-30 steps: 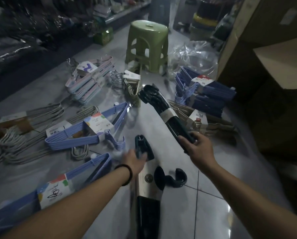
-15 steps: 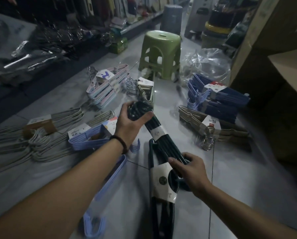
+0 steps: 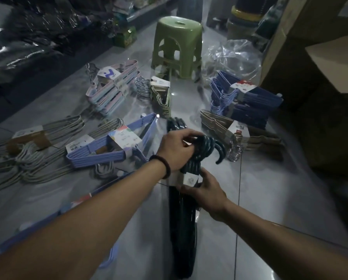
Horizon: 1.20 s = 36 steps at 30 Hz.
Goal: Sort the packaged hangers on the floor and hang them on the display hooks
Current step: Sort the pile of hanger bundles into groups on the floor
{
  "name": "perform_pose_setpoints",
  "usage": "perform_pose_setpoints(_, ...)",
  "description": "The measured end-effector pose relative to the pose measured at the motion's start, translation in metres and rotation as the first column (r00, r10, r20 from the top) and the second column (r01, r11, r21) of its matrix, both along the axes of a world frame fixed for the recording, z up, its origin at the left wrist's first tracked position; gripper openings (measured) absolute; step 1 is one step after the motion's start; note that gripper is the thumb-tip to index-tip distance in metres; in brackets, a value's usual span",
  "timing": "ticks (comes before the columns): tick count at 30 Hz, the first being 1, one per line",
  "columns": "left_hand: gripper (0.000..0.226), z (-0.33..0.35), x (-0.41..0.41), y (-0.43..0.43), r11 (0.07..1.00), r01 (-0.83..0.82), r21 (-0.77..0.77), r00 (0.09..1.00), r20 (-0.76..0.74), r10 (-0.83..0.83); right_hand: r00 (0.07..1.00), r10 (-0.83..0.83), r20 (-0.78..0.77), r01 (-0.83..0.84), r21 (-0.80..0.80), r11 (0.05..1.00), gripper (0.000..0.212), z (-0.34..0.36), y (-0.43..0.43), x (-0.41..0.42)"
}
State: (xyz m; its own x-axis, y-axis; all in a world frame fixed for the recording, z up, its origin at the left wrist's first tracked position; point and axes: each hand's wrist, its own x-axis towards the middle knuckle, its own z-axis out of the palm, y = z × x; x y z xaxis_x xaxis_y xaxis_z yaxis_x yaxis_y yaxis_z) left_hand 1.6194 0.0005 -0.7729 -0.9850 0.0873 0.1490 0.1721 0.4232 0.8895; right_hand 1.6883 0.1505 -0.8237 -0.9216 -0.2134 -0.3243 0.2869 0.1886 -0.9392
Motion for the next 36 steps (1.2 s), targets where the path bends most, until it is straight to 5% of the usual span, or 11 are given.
perform_pose_setpoints(2,0.037,-0.010,0.004,-0.004,0.991,-0.094,0.098,0.994,0.068,0.087,0.996,-0.075,0.045,0.079,-0.098,0.992,0.045,-0.003,0.005,0.002)
perform_pose_setpoints(5,0.061,-0.041,0.008,-0.021,0.891,-0.444,-0.092,0.854,0.258,0.452,0.959,-0.097,0.265,0.184,-0.325,0.927,0.029,-0.003,0.017,-0.001)
perform_pose_setpoints(7,0.093,-0.059,0.017,-0.027,0.880,-0.474,0.046,0.706,0.617,0.348,0.951,-0.039,0.307,0.166,-0.400,0.901,0.033,-0.005,0.024,-0.002)
perform_pose_setpoints(9,0.078,-0.064,0.028,-0.021,0.798,-0.494,0.347,0.595,0.803,0.019,0.964,0.037,0.262,0.071,-0.393,0.917,0.041,-0.010,0.027,0.000)
perform_pose_setpoints(11,0.049,-0.066,0.030,-0.013,0.701,-0.528,0.480,0.623,0.780,-0.064,0.961,0.150,0.232,-0.058,-0.361,0.931,0.040,-0.015,0.031,0.001)
perform_pose_setpoints(14,0.033,-0.075,0.026,-0.013,0.728,-0.525,0.441,0.707,0.702,0.084,0.943,0.126,0.309,-0.040,-0.269,0.962,0.049,-0.014,0.054,-0.006)
perform_pose_setpoints(17,0.037,-0.084,0.030,-0.021,0.845,-0.414,0.339,0.751,0.652,0.106,0.894,-0.137,0.427,0.252,-0.224,0.941,0.074,-0.013,0.095,-0.022)
perform_pose_setpoints(19,0.038,-0.093,0.036,-0.019,0.914,-0.333,0.231,0.777,0.617,0.128,0.908,-0.119,0.402,0.198,-0.163,0.967,0.081,-0.012,0.107,-0.031)
perform_pose_setpoints(24,0.076,-0.118,0.040,-0.009,0.977,-0.211,0.030,0.761,0.632,0.145,0.975,-0.139,0.171,0.092,0.261,0.961,0.048,-0.025,0.089,-0.033)
perform_pose_setpoints(30,0.089,-0.158,0.037,-0.014,0.968,0.045,-0.246,0.732,0.667,0.136,0.980,-0.011,0.197,-0.124,0.659,0.742,0.034,-0.049,0.089,-0.025)
perform_pose_setpoints(36,0.074,-0.123,0.035,-0.032,0.917,0.138,-0.374,0.767,0.626,0.140,0.960,0.149,0.238,-0.275,0.901,0.336,0.035,-0.034,0.068,-0.051)
